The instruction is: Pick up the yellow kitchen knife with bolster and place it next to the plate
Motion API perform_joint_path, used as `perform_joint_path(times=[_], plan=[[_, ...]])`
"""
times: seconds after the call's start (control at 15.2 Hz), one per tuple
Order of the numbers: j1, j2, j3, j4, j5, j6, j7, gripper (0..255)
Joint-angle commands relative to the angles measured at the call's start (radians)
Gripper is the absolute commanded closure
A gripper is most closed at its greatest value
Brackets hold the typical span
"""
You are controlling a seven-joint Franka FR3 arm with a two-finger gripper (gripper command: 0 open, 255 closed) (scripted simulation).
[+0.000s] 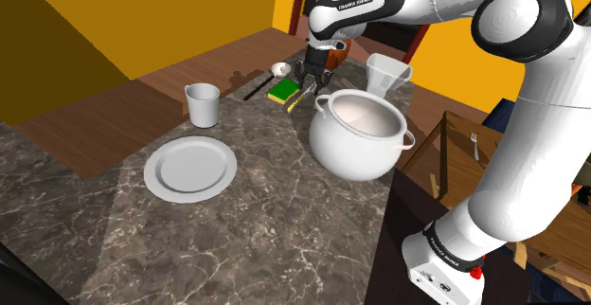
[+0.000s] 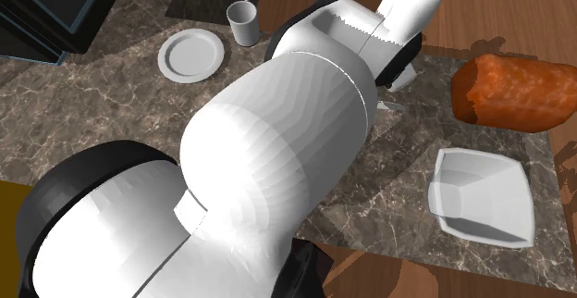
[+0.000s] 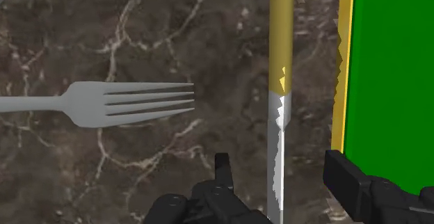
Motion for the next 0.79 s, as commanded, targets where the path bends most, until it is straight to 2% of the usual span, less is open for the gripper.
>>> perform_joint_path(times=[0.0,0.53,0.59,0.73], plan=[[0.0,0.0,0.0,0.0,0.0,0.0,0.0,255],[0.0,-0.001,0.0,0.001,0.0,0.0,0.0,255],[0.0,-0.001,0.0,0.001,0.0,0.0,0.0,0],[-0.021,-0.036,-0.005,-0.003,0.018,0.009,-0.013,0]])
